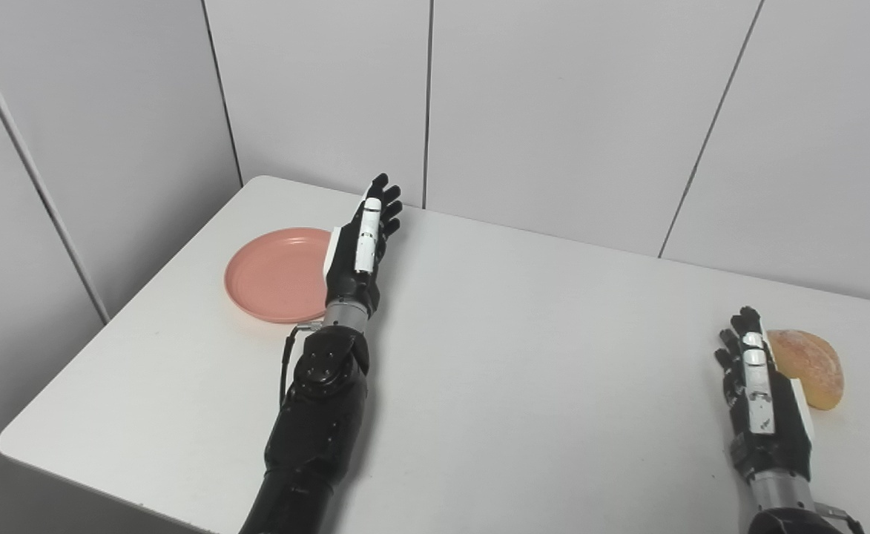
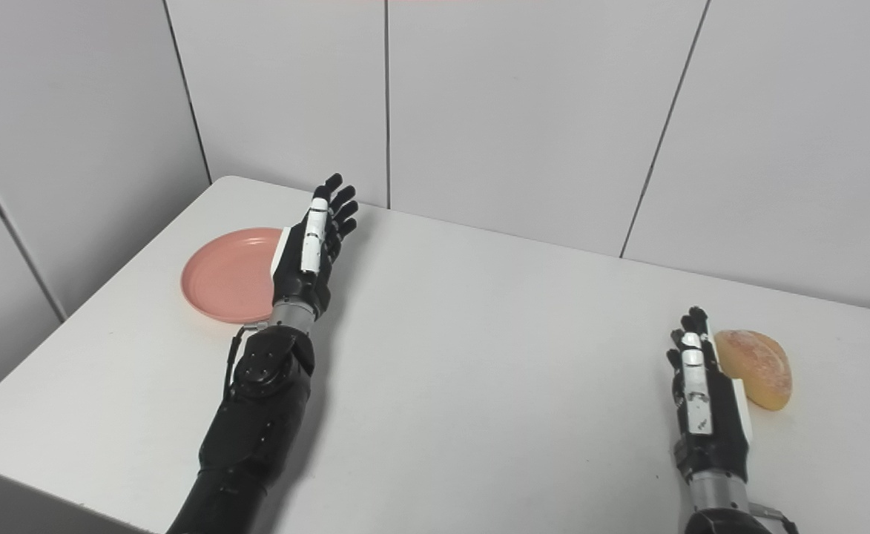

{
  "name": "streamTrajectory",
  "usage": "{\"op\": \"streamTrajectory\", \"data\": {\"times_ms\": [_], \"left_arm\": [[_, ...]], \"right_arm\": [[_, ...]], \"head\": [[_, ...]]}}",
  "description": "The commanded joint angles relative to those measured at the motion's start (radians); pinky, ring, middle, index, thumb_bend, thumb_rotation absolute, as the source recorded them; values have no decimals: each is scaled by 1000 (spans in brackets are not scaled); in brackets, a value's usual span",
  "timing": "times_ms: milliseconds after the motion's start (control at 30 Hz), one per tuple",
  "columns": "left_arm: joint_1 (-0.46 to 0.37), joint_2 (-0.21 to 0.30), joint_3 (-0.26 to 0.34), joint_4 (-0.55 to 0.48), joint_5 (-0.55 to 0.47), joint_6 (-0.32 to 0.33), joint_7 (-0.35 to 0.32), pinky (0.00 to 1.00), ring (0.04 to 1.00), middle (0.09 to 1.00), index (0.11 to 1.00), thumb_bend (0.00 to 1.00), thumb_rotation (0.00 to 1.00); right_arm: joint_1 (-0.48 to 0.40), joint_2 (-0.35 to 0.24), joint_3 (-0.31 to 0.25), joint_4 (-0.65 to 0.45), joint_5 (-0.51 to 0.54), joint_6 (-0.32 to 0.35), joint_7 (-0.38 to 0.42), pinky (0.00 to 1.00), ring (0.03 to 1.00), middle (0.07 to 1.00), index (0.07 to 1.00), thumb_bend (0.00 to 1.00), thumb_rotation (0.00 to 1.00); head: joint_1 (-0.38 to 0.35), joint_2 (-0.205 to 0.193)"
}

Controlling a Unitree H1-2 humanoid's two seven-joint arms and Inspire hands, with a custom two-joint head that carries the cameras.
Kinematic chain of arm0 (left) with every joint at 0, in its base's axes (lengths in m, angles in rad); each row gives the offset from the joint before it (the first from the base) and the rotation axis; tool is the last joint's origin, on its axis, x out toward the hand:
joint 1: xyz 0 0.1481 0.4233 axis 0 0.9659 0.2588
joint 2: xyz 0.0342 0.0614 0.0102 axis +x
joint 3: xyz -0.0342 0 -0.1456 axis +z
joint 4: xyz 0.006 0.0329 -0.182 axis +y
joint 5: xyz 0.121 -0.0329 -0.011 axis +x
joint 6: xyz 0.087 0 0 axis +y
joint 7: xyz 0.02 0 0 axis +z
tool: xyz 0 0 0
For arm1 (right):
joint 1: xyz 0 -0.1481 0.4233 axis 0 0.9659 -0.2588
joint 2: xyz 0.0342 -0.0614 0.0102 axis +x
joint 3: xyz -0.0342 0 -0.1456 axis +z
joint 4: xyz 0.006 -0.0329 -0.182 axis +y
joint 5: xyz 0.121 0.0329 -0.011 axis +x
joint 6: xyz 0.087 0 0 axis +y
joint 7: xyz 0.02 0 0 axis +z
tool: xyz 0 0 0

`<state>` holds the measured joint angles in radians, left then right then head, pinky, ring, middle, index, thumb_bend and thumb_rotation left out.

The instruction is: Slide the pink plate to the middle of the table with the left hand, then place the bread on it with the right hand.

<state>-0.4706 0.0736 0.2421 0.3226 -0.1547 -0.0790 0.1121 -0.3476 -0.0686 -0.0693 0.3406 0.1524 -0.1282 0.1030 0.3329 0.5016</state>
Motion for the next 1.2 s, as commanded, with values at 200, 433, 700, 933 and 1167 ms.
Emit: {"op": "streamTrajectory", "data": {"times_ms": [200, 433, 700, 933, 1167], "left_arm": [[-68, 51, 45, -29, 7, -34, 56, 881, 863, 847, 836, 582, 1000], [-63, 95, 75, -60, 23, 6, 103, 844, 829, 809, 801, 590, 1000], [-54, 130, 113, -83, 20, 32, 145, 810, 794, 775, 769, 585, 1000], [-45, 179, 150, -50, 41, 5, 191, 812, 781, 763, 757, 573, 1000], [-34, 215, 180, -6, 28, 0, 198, 823, 796, 781, 780, 589, 1000]], "right_arm": [[-5, -1, -3, 7, 7, -47, 10, 1000, 982, 991, 982, 485, 897], [-4, -1, -3, -2, 7, -37, 10, 1000, 983, 990, 981, 487, 901], [-8, -8, -4, 14, 8, -47, 18, 1000, 985, 993, 985, 516, 906], [-7, -8, -5, 12, 3, -45, 17, 1000, 980, 988, 979, 502, 920], [-12, -9, -7, 28, 8, -57, 24, 1000, 977, 991, 980, 509, 909]], "head": [[1, 1], [4, 1], [11, 0], [13, 2], [16, -1]]}}
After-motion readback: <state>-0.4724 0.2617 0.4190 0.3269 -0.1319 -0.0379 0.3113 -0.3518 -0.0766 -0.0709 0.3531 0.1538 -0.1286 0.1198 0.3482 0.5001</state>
